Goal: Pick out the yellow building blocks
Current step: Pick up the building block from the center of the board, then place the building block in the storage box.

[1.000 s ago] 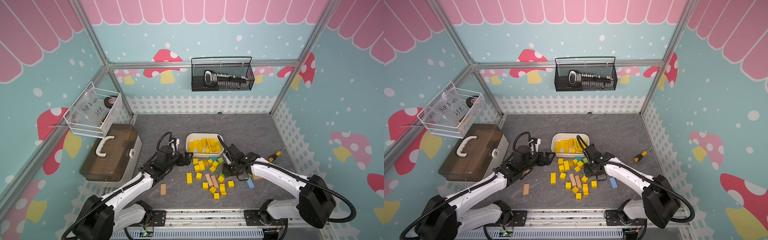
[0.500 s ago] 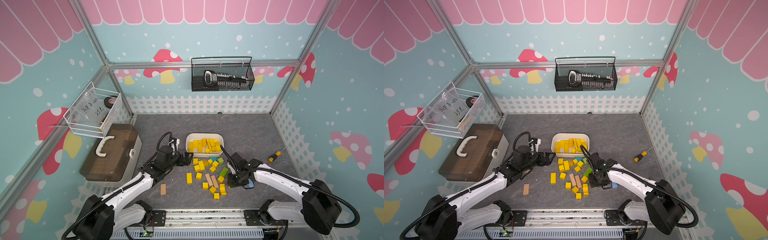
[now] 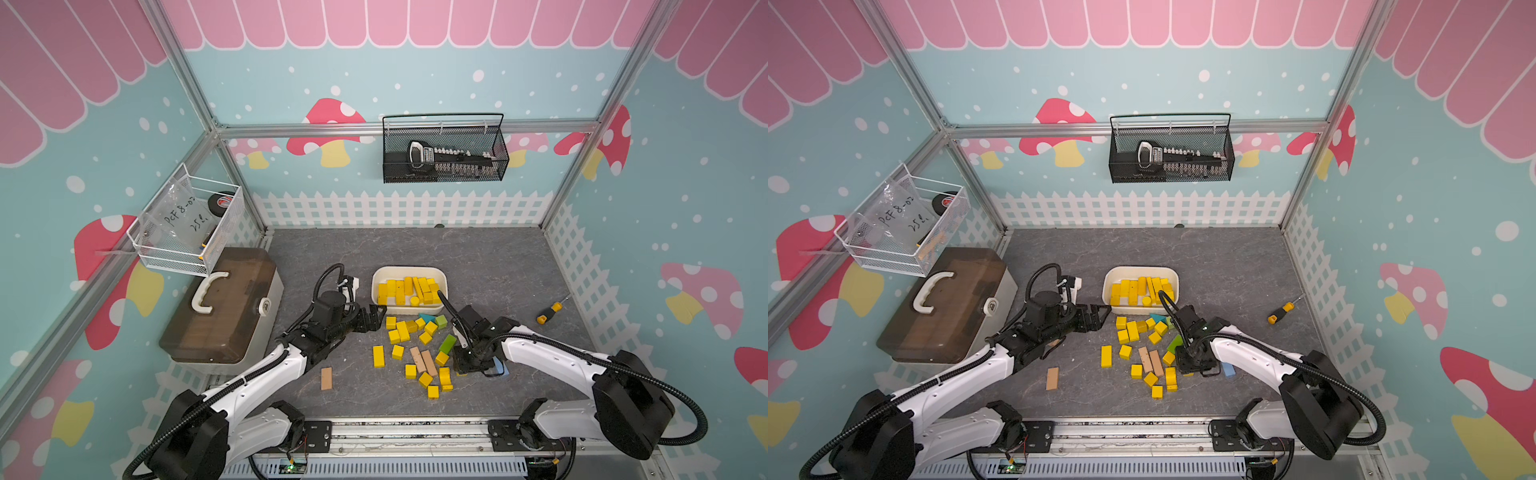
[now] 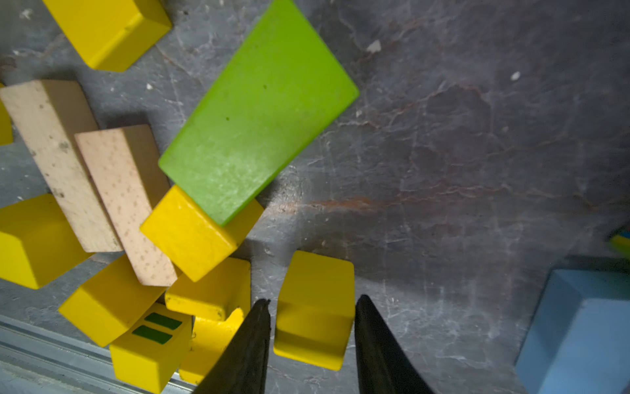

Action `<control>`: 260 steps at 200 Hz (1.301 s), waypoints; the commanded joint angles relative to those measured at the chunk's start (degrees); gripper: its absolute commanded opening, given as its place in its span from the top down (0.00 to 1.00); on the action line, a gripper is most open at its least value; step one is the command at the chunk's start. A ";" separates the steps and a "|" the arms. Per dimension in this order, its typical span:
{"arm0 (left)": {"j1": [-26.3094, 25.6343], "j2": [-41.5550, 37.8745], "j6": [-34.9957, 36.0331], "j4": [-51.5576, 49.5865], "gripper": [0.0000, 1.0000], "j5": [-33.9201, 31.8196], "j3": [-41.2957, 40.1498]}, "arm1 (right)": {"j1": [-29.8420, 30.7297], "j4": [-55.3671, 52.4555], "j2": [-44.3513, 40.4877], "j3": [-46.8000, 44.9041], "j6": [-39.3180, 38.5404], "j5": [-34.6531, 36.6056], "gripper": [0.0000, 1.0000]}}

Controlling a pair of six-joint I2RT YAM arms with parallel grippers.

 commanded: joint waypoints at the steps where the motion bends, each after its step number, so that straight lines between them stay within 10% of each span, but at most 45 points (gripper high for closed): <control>1: 0.50 -0.70 -0.77 1.03 0.01 0.60 -0.42 | 0.37 -0.33 0.62 0.54 0.37 0.83 0.60; 128: 1.20 -0.72 -1.17 1.60 0.01 1.31 -0.78 | 0.06 -4.59 0.80 17.07 -1.32 4.82 0.75; 260: 2.65 -3.93 -2.00 2.69 0.01 1.75 -3.08 | -1.18 0.45 29.84 48.80 -7.28 5.63 0.74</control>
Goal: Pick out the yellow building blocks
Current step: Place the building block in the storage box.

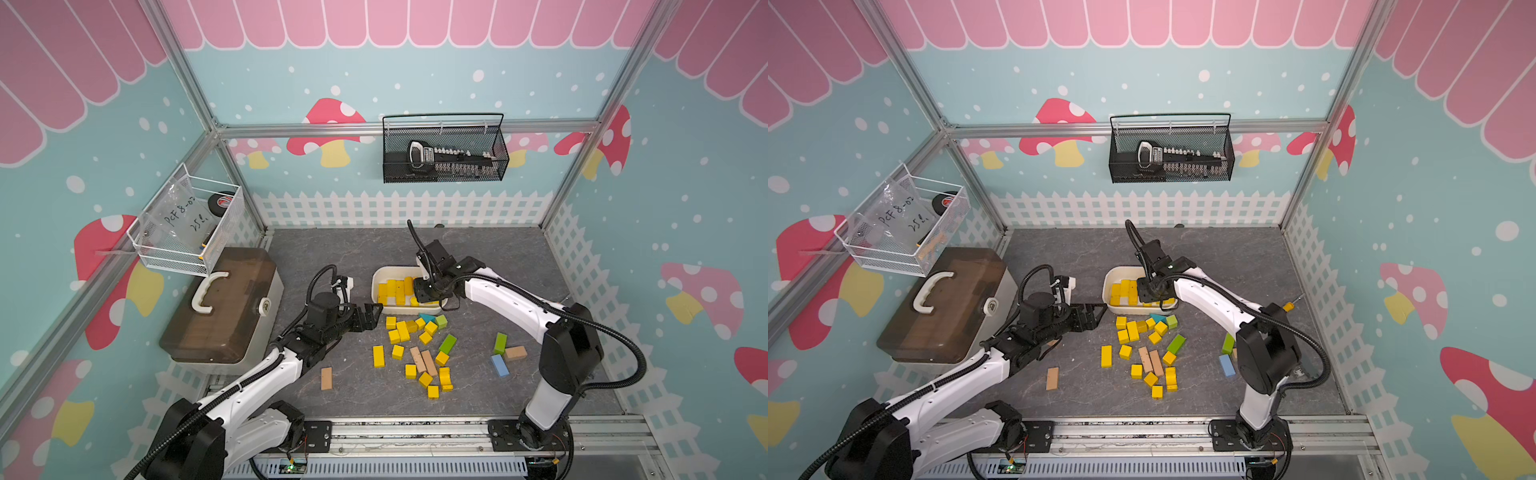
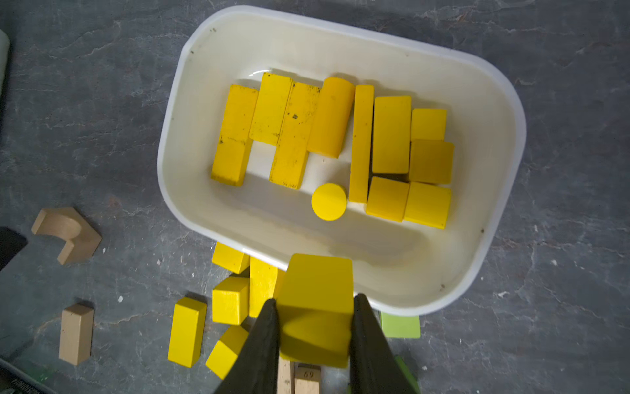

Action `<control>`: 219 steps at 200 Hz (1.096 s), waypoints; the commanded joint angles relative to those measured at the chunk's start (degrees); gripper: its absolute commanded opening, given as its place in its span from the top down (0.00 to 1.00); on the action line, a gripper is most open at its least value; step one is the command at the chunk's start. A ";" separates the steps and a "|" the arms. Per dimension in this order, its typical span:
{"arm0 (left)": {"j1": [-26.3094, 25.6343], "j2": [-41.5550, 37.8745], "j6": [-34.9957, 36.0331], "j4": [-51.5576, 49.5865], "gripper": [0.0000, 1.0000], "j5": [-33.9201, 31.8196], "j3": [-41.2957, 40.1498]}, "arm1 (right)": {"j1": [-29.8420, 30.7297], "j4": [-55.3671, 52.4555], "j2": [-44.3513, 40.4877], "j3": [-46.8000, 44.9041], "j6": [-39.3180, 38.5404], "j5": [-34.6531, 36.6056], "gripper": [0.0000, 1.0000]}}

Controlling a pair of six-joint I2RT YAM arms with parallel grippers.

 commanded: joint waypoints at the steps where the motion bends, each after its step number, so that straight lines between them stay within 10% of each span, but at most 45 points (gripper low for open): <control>1: 0.62 -1.22 -0.91 1.41 0.01 0.52 -1.15 | -0.21 -0.09 3.49 3.81 -1.42 -0.52 0.74; 219: 1.25 -0.89 -1.35 1.81 0.01 1.23 -1.30 | -0.31 0.04 5.79 4.59 -0.89 -1.90 0.64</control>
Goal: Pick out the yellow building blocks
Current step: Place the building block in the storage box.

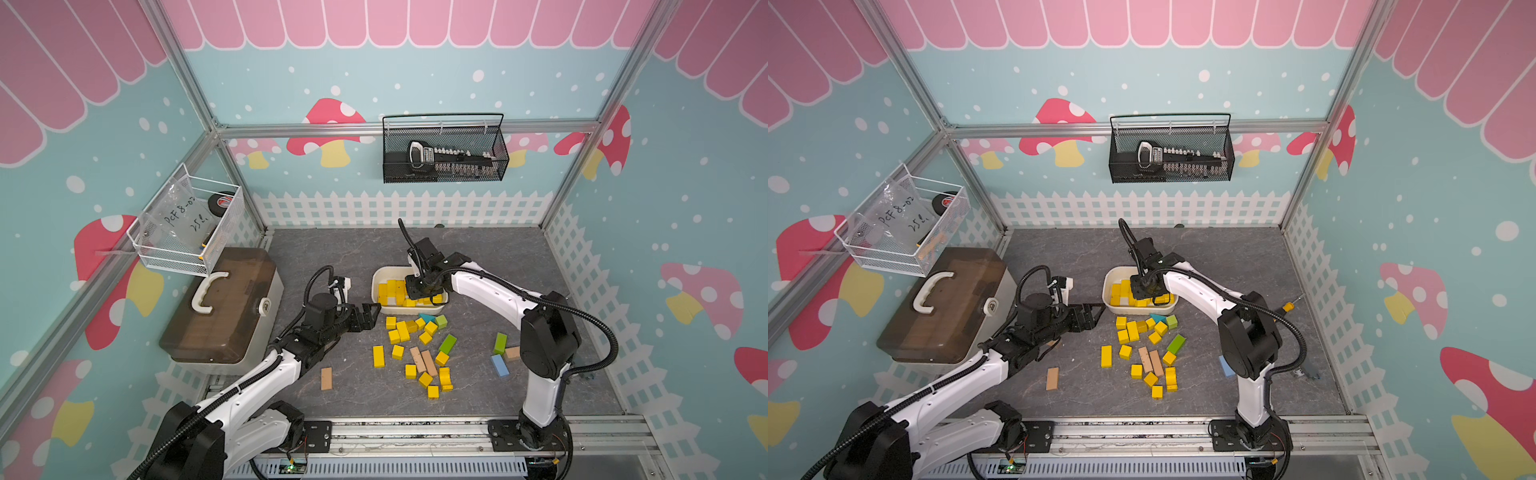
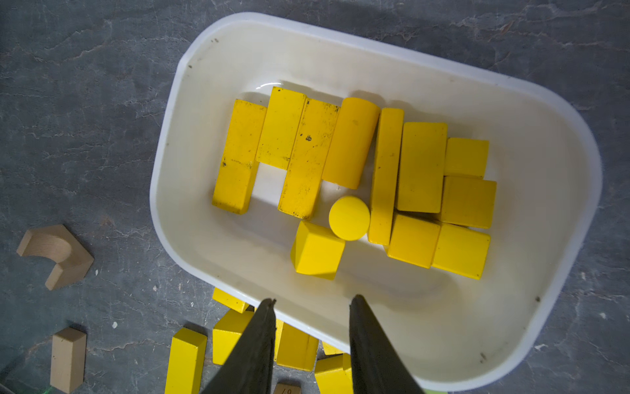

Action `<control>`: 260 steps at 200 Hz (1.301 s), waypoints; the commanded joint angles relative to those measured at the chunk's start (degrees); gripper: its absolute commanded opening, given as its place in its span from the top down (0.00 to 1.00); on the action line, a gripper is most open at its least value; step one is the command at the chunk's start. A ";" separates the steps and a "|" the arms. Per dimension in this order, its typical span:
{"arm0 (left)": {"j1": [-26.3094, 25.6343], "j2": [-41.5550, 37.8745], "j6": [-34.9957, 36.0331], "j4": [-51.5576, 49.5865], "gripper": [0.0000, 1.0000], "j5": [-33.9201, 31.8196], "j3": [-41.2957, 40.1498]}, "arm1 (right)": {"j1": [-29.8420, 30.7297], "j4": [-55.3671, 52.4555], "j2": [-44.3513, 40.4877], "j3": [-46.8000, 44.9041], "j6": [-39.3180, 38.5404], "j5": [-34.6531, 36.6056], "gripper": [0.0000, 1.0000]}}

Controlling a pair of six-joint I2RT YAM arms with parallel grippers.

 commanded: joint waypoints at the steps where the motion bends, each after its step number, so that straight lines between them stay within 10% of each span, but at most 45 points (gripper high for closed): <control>1: 0.36 -0.33 -0.32 1.39 0.01 0.79 -0.61 | -0.18 -0.40 0.05 0.39 -0.30 -0.30 0.64; 145: -3.53 2.65 2.76 -2.42 0.12 -0.83 3.07 | -0.21 5.67 -32.35 -32.92 0.18 9.83 0.64; 220: -10.15 19.99 5.78 -16.26 0.16 -7.76 18.55 | -0.20 11.73 -42.25 -47.93 3.79 14.00 0.64; 260: -11.64 21.32 6.56 -17.51 0.01 -9.40 20.23 | -0.28 13.62 -45.18 -50.79 5.20 15.92 0.64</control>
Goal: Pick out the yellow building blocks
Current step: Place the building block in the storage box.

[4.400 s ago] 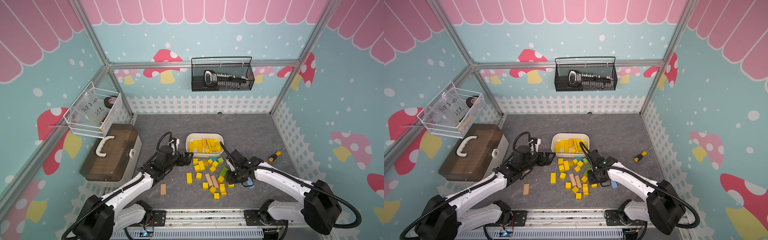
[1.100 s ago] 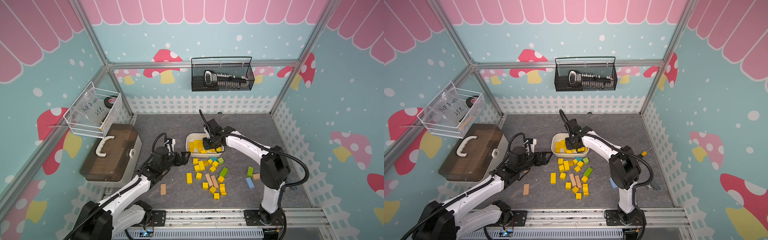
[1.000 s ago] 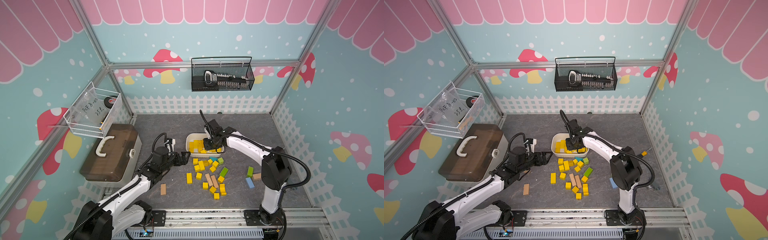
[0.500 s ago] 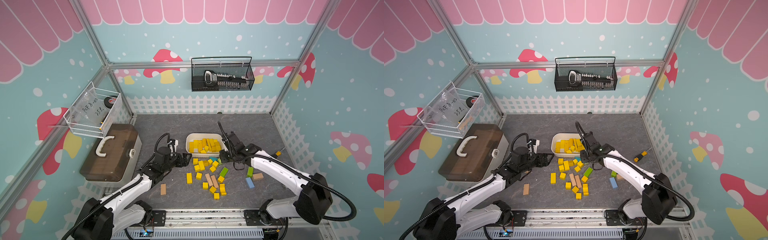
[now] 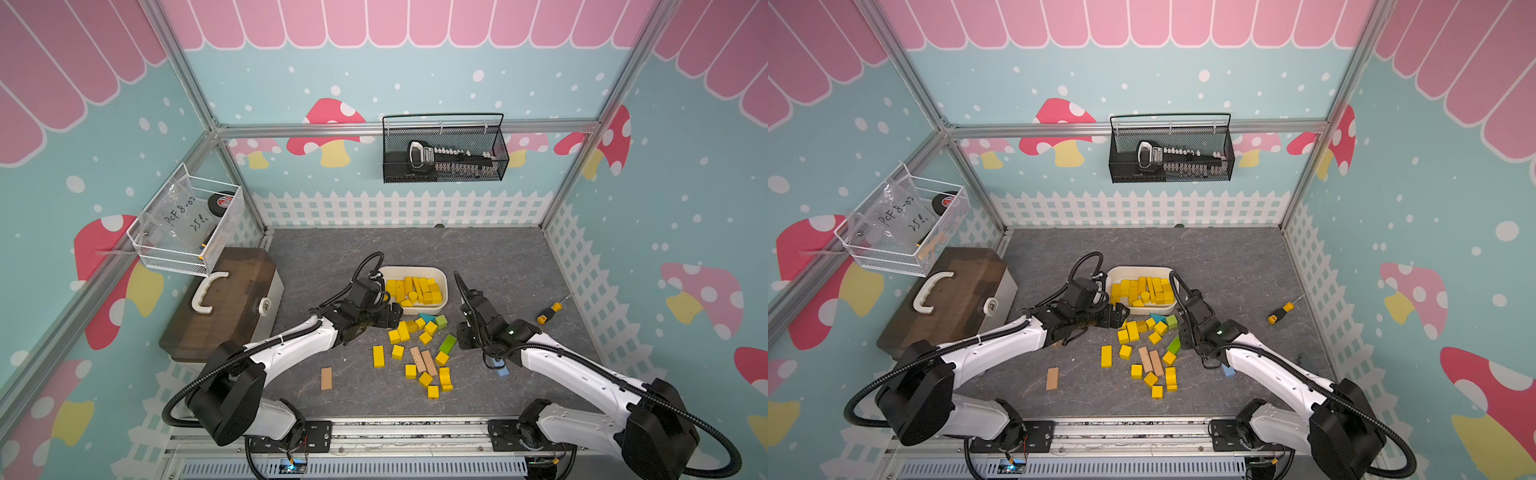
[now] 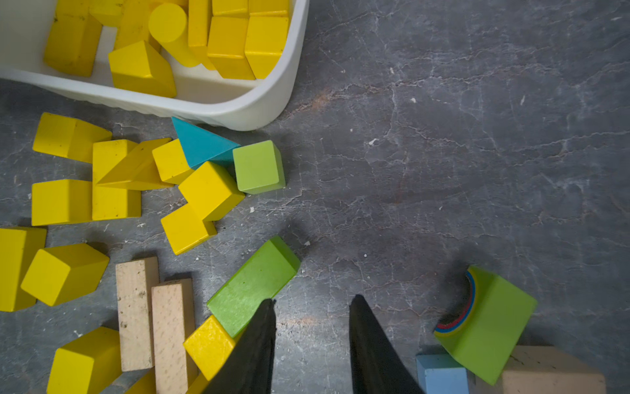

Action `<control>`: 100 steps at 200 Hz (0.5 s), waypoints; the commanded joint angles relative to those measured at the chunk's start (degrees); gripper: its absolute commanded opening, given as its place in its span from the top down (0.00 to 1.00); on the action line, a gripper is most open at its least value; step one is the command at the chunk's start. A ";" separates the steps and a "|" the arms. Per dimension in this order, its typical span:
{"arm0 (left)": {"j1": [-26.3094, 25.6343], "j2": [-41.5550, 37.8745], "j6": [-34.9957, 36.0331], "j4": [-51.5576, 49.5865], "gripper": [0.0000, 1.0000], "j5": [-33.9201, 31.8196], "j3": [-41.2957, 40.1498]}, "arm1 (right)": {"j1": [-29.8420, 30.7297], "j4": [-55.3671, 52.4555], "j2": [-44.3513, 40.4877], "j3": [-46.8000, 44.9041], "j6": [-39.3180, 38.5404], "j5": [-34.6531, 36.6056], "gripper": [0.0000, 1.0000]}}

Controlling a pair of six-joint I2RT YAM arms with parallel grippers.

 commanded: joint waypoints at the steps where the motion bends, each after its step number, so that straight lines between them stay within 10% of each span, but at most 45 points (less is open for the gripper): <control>1: -0.78 -0.04 1.28 -3.03 0.01 -2.34 1.78 | -0.07 2.60 -2.19 -1.26 1.94 2.47 0.64; 100: -3.27 8.31 0.92 -13.87 0.01 -8.56 10.14 | -0.11 3.83 -0.74 -1.59 2.17 2.47 0.62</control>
